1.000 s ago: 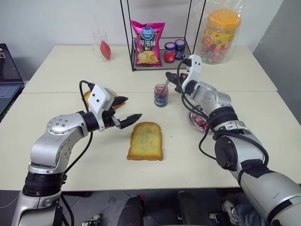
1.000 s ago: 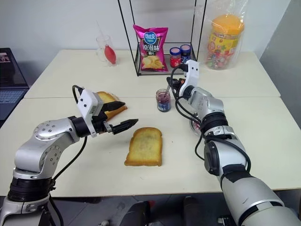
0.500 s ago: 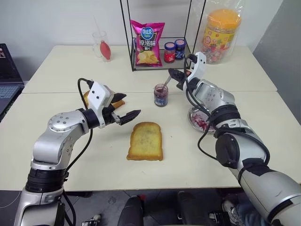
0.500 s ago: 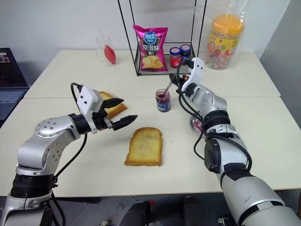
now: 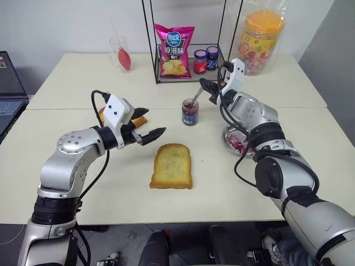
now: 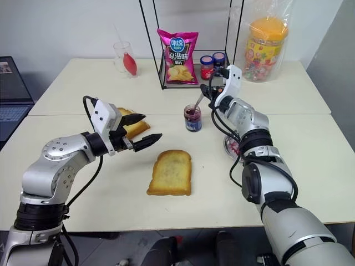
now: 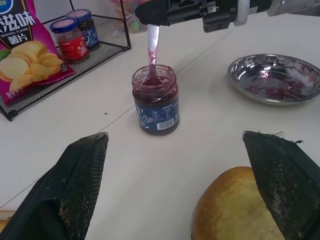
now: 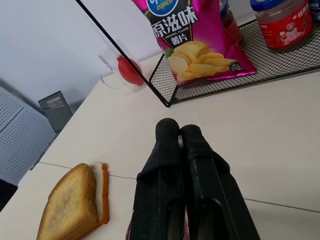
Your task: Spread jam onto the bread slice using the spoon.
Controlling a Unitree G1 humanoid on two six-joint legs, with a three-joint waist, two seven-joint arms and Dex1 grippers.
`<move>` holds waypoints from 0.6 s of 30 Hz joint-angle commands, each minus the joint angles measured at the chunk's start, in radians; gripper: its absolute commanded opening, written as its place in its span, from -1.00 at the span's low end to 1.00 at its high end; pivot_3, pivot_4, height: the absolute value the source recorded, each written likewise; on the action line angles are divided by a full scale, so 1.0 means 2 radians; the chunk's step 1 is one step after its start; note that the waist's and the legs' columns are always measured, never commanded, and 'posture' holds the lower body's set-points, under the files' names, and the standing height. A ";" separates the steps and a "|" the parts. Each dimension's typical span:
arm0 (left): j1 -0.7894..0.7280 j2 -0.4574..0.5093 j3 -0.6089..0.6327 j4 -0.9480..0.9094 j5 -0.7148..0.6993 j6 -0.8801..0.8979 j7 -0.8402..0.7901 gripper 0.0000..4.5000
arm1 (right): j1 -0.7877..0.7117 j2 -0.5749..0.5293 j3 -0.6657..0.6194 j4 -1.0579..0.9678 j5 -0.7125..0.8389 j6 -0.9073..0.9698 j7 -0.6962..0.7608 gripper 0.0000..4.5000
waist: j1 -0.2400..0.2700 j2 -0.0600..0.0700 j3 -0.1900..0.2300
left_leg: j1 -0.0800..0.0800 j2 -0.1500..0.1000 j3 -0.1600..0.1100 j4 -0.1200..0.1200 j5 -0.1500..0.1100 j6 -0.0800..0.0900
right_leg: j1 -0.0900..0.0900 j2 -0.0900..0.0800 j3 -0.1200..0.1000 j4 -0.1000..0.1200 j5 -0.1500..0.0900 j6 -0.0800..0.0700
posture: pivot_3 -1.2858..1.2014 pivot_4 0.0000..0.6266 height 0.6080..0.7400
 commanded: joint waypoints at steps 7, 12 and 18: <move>-0.011 -0.001 0.003 -0.010 0.001 -0.007 0.001 1.00 | -0.011 -0.008 -0.011 -0.037 0.014 0.001 -0.004 -1.00 | 0.000 0.000 0.000 | 0.000 0.000 0.000 0.000 0.000 0.000 | 0.000 0.000 0.000 0.000 0.000 0.000 | 0.03 -0.52 1.00; -0.012 0.000 0.002 -0.010 0.002 -0.006 0.001 1.00 | -0.011 -0.006 -0.026 -0.038 0.030 0.019 -0.011 -1.00 | 0.000 0.000 0.000 | 0.000 0.000 0.000 0.000 0.000 0.000 | 0.000 0.000 0.000 0.000 0.000 0.000 | 0.03 -0.52 1.00; -0.012 0.000 0.002 -0.010 0.002 -0.006 0.001 1.00 | -0.011 -0.006 -0.035 -0.037 0.042 0.043 -0.019 -1.00 | 0.000 0.000 0.000 | 0.000 0.000 0.000 0.000 0.000 0.000 | 0.000 0.000 0.000 0.000 0.000 0.000 | 0.03 -0.52 1.00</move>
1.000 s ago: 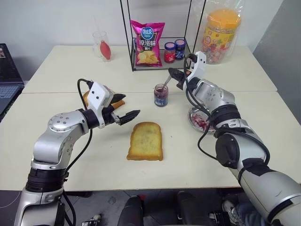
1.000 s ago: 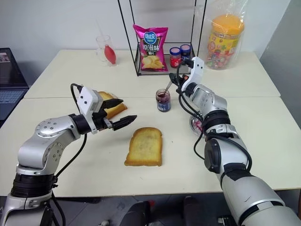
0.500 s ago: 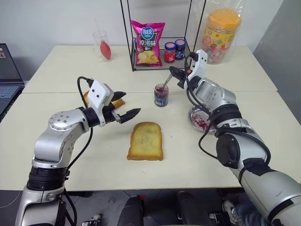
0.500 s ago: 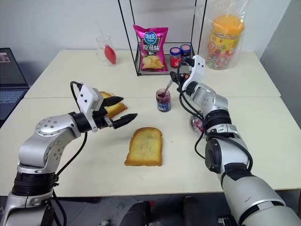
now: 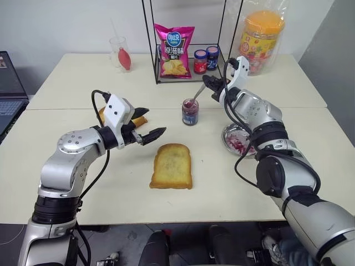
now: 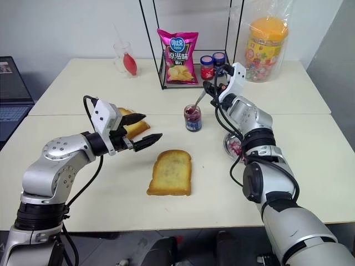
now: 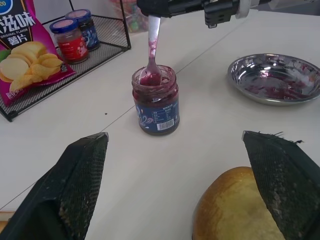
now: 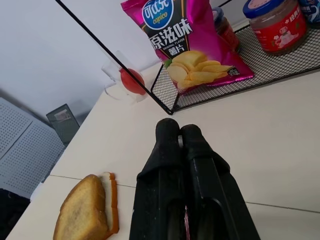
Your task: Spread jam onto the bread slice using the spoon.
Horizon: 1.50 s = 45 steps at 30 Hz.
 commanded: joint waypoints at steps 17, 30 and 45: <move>-0.014 0.000 0.000 -0.007 0.004 -0.009 -0.001 1.00 | -0.009 -0.010 -0.020 -0.033 0.028 0.016 -0.003 -1.00 | 0.000 0.000 0.000 | 0.000 0.000 0.000 0.000 0.000 0.000 | 0.000 0.000 0.000 0.000 0.000 0.000 | 0.03 -0.52 1.00; -0.019 -0.002 -0.003 -0.002 0.006 -0.013 -0.003 1.00 | -0.003 -0.013 -0.024 -0.049 0.037 0.025 -0.009 -1.00 | 0.000 0.000 0.000 | 0.000 0.000 0.000 0.000 0.000 0.000 | 0.000 0.000 0.000 0.000 0.000 0.000 | 0.03 -0.52 1.00; -0.022 -0.006 -0.003 -0.003 0.004 -0.012 -0.003 1.00 | 0.007 -0.022 -0.038 -0.062 0.056 0.051 -0.021 -1.00 | 0.000 0.000 0.000 | 0.000 0.000 0.000 0.000 0.000 0.000 | 0.000 0.000 0.000 0.000 0.000 0.000 | 0.03 -0.52 1.00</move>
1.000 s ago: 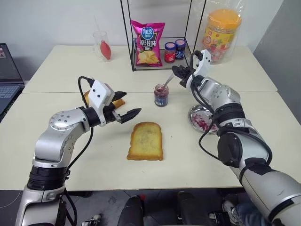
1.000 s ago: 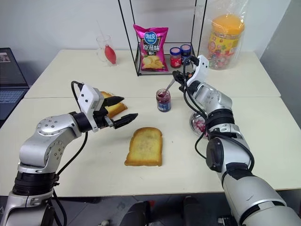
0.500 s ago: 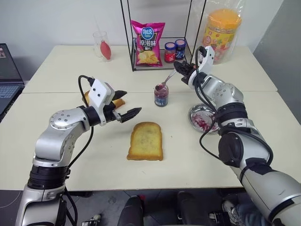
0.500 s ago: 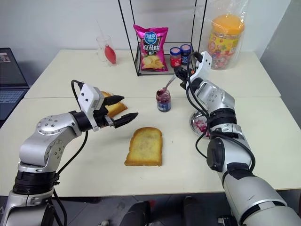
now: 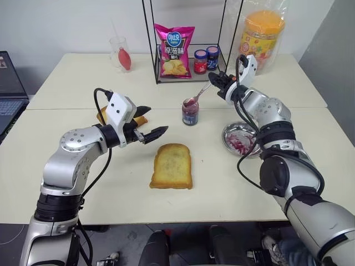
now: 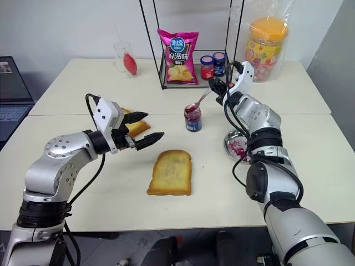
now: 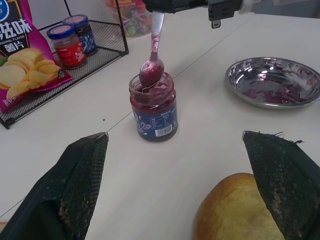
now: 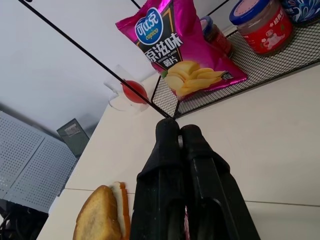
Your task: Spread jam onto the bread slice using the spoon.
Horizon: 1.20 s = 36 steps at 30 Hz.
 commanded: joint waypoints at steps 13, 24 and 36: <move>-0.009 -0.005 0.004 -0.009 -0.011 -0.007 -0.014 1.00 | -0.002 -0.005 -0.040 -0.031 0.045 0.031 -0.025 -1.00 | 0.000 0.000 0.000 | 0.000 0.000 0.000 0.000 0.000 0.000 | 0.000 0.000 0.000 0.000 0.000 0.000 | 0.03 -0.52 1.00; 0.019 0.008 0.021 -0.030 -0.015 -0.019 -0.030 1.00 | 0.014 0.005 -0.032 -0.122 0.075 0.087 -0.029 -1.00 | 0.000 0.000 0.000 | 0.000 0.000 0.000 0.000 0.000 0.000 | 0.000 0.000 0.000 0.000 0.000 0.000 | 0.03 -0.52 1.00; 0.204 0.067 0.105 -0.133 -0.047 -0.026 -0.077 1.00 | 0.145 0.083 0.023 -0.462 0.201 0.271 -0.117 -1.00 | 0.000 0.000 0.000 | 0.000 0.000 0.000 0.000 0.000 0.000 | 0.000 0.000 0.000 0.000 0.000 0.000 | 0.03 -0.52 1.00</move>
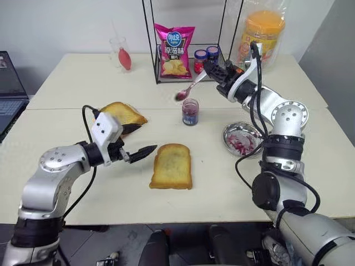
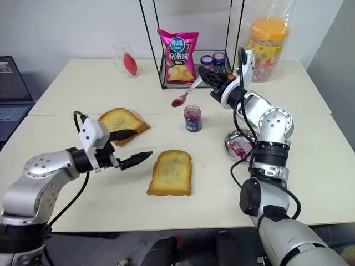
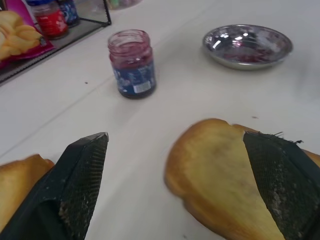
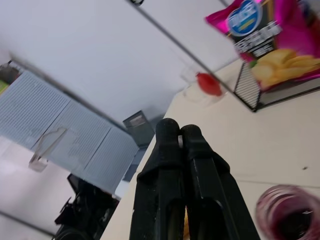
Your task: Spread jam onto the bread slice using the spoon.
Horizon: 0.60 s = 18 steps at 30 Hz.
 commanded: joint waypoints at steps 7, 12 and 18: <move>0.128 0.017 0.071 -0.080 -0.015 -0.020 -0.014 1.00 | 0.141 0.028 0.131 -0.167 0.009 0.027 0.005 -1.00 | 0.001 0.000 0.000 | 0.000 0.000 0.000 0.000 0.000 0.000 | 0.000 0.000 0.000 0.000 0.000 0.000 | 0.03 -0.52 1.00; 0.176 0.011 0.075 -0.092 -0.007 -0.041 -0.016 1.00 | 0.184 0.003 0.202 -0.175 -0.036 -0.012 0.046 -1.00 | 0.001 0.000 0.000 | 0.001 0.000 0.000 0.001 0.000 0.000 | 0.000 0.000 0.000 0.000 -0.001 0.000 | 0.03 -0.52 1.00; 0.179 0.006 0.050 -0.094 0.001 -0.055 -0.009 1.00 | 0.197 -0.007 0.243 -0.165 -0.072 -0.051 0.076 -1.00 | 0.001 0.000 0.000 | 0.001 0.001 0.000 0.000 0.000 0.000 | 0.000 0.001 0.000 0.000 -0.001 0.001 | 0.03 -0.52 1.00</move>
